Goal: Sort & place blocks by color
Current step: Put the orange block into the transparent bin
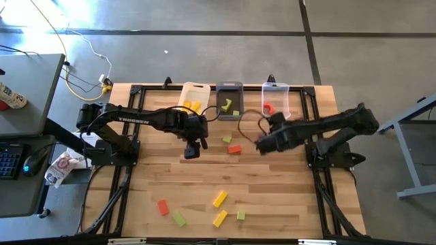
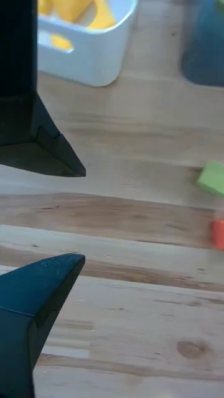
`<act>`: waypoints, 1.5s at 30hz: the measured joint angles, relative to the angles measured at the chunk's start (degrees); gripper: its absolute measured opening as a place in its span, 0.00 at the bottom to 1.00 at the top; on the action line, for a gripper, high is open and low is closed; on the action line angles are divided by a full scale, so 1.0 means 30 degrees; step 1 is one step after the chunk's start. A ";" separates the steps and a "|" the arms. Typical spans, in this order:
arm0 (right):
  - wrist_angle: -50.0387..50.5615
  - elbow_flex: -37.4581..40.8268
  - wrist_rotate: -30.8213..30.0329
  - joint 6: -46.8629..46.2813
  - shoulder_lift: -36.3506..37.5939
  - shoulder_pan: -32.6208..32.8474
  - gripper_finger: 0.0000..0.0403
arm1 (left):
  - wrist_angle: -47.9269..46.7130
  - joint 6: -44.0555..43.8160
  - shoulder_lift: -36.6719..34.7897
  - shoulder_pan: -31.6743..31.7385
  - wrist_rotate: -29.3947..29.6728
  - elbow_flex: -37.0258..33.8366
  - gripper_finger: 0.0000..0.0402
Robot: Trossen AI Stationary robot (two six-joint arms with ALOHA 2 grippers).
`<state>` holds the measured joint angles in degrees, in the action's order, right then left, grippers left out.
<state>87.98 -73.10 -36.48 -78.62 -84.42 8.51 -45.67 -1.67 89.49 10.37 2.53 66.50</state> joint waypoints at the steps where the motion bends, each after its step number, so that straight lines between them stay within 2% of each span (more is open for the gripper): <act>1: -0.0017 0.0000 -0.0073 0.0556 0.0118 -0.0541 0.10 | 0.0037 -0.0244 0.0000 0.0000 -0.0033 -0.0145 0.50; 8: -0.0833 0.0000 -0.0292 0.4615 0.0401 -0.4397 0.10 | 0.0314 -0.1931 0.0007 -0.0524 -0.0054 -0.0438 0.50; 12: -0.2486 0.0007 0.0058 0.7496 0.0401 -0.6599 0.10 | 0.0523 -0.2762 0.0007 -0.1275 -0.0062 -0.0438 0.50; 19: -0.5739 0.0022 0.2109 1.2305 0.0394 -1.0394 0.10 | 0.1020 -0.4180 0.0007 -0.2873 -0.0061 -0.0438 0.50; 25: -0.6860 0.0022 0.4161 1.4179 0.0394 -1.2881 0.10 | 0.1217 -0.5693 0.0007 -0.4239 -0.0023 -0.0438 0.50; 34: -0.7111 0.0029 0.5863 1.4246 0.0058 -1.4463 0.10 | 0.1388 -0.8143 0.0015 -0.6302 0.1359 -0.0438 0.50; 38: -0.7141 0.0034 0.6022 1.4532 -0.1117 -1.4461 0.10 | 0.2506 -0.8893 0.0022 -0.7108 0.2289 -0.0438 0.50; 45: -0.7147 0.0044 0.6333 1.4867 -0.3281 -1.4461 0.10 | 0.3861 -0.9346 0.0022 -0.8403 0.2372 -0.0438 0.50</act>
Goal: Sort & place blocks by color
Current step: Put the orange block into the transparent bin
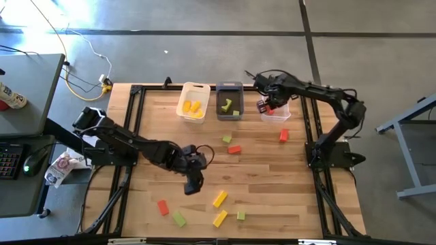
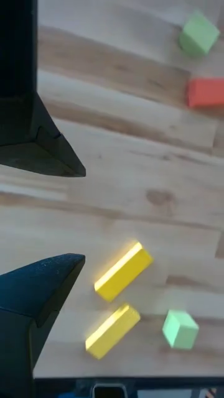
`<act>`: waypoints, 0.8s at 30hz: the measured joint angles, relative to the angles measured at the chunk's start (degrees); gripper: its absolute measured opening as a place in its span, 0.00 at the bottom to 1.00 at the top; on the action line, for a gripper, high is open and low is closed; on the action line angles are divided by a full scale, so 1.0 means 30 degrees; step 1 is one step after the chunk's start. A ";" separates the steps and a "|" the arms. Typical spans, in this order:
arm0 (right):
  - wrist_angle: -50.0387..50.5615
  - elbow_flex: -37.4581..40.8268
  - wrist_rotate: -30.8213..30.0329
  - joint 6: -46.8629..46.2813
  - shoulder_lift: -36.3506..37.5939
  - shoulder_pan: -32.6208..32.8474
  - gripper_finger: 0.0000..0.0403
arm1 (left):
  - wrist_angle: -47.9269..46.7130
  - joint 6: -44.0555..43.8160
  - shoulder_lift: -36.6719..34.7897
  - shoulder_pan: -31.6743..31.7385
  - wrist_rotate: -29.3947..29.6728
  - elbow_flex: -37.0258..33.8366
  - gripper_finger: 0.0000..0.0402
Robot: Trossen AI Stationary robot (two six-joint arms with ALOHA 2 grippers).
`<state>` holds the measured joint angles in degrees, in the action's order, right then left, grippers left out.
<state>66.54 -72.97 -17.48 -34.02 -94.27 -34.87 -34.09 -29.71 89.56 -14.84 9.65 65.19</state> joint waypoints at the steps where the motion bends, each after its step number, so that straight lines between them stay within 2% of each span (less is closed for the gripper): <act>1: 0.0001 0.0001 0.0045 0.0000 -0.0198 0.0000 0.10 | -0.0005 -0.0065 0.0000 -0.0158 0.0001 0.0000 0.50; 12: -0.0002 0.0001 0.0531 0.0219 -0.1473 0.0000 0.10 | -0.0606 -0.1149 0.0000 -0.1995 0.0633 0.0000 0.50; 16: 0.0053 0.0000 0.0566 0.0347 -0.1476 0.0000 0.10 | -0.1335 -0.2614 0.0000 -0.2719 0.0641 0.0000 0.50; 24: 0.0156 0.0000 0.0343 0.0364 -0.1476 0.0000 0.18 | -0.2942 -0.5027 0.0000 -0.4338 0.0692 0.0000 0.50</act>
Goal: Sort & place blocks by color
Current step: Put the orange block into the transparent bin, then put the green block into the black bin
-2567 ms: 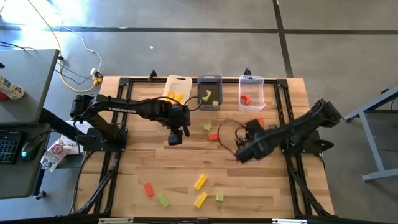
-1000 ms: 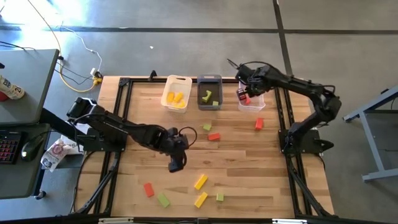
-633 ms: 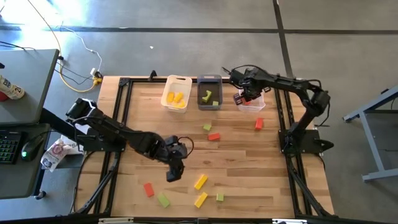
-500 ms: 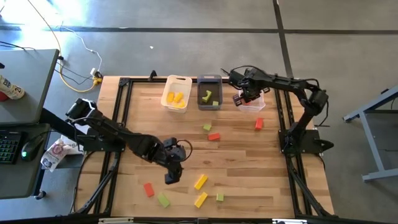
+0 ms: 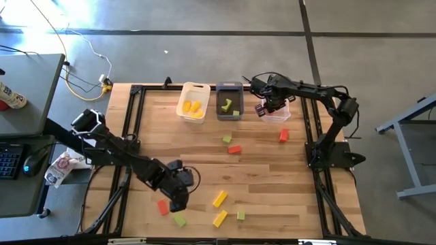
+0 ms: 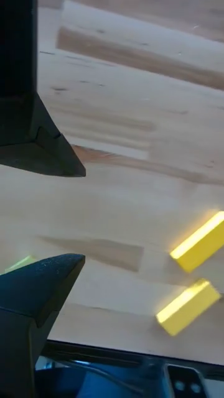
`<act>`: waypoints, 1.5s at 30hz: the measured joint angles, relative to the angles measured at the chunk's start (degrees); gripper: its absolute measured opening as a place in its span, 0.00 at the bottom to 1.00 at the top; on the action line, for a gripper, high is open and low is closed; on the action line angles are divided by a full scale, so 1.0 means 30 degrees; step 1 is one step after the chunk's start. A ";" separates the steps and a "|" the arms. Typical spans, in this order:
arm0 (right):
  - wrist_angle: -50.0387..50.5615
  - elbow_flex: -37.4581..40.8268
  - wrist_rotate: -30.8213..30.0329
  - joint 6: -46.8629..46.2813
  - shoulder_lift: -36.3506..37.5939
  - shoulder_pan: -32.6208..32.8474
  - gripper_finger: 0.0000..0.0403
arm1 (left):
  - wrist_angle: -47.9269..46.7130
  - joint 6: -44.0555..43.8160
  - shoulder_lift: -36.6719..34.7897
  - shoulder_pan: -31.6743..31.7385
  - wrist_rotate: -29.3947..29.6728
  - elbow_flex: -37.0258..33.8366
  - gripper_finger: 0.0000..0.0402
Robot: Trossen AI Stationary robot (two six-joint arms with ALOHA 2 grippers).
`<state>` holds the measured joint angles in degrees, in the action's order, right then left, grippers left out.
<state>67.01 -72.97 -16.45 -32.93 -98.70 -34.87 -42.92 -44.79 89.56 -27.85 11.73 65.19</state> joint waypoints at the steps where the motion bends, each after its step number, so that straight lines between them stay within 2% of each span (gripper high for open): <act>1: -0.0002 0.0000 -0.0010 0.0000 0.0000 0.0000 0.19 | -0.0203 -0.0229 0.0000 -0.0158 0.0004 0.0000 0.50; 8: -0.0002 0.0000 -0.0217 0.0171 0.0000 0.0051 0.29 | -0.1015 -0.1016 0.0000 -0.1047 0.0020 0.0000 0.50; 12: 0.0050 0.0000 -0.0071 0.0302 0.0012 0.0051 0.33 | -0.1420 -0.0203 0.0000 -0.1507 -0.0151 0.0000 0.50; 24: 0.0203 -0.0007 0.0561 -0.0923 0.1609 0.0984 0.34 | -0.0993 0.3089 0.0000 -0.2672 -0.0561 0.0000 0.50; 37: -0.0147 -0.0015 0.1058 -0.2921 0.2455 0.5489 0.34 | 0.0121 0.5717 0.0000 -0.3278 -0.0568 0.0000 0.50; 45: -0.0932 -0.0015 0.0999 -0.4962 0.2455 0.8635 0.34 | 0.0489 0.5874 0.0006 -0.3595 -0.0577 0.0000 0.50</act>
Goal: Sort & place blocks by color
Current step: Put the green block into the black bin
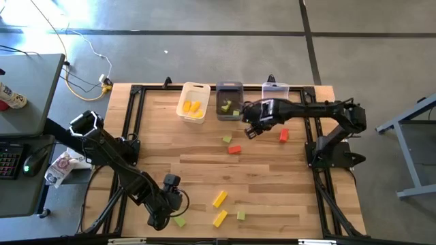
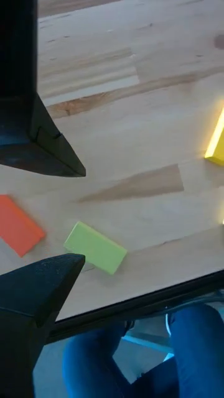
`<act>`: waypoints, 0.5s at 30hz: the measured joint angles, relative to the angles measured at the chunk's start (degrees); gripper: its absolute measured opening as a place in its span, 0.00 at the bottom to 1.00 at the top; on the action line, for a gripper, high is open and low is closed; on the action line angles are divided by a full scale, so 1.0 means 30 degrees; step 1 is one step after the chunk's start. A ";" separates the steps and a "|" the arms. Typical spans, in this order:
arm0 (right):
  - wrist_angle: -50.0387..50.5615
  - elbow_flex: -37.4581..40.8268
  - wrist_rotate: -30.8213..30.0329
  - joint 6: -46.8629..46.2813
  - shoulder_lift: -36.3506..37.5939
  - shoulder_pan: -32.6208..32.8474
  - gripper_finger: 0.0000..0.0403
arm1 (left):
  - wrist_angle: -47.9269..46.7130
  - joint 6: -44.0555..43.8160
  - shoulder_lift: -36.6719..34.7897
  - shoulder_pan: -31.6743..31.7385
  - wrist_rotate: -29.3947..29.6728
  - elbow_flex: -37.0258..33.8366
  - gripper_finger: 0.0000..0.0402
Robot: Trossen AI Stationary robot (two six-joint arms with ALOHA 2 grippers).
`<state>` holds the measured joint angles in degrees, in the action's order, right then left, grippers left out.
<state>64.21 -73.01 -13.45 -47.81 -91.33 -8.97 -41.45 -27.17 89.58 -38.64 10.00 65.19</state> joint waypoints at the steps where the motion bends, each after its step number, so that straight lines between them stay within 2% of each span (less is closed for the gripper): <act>1: -0.0330 0.0000 -0.0013 -0.0216 0.0000 0.0400 0.34 | 0.0107 0.0190 -0.0003 -0.0081 0.0014 0.0000 0.50; 8: -0.2901 0.0000 -0.0058 -0.1122 0.0000 0.2805 0.34 | 0.1661 0.1928 -0.0006 -0.0673 0.0034 0.0000 0.50; 15: -0.4493 0.0000 -0.0475 -0.1543 0.0000 0.4172 0.34 | 0.1908 0.2634 0.0519 -0.0887 0.0377 0.0000 0.50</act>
<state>50.73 -73.01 -14.88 -52.44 -91.33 3.55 -35.73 -19.27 91.14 -41.30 11.13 65.19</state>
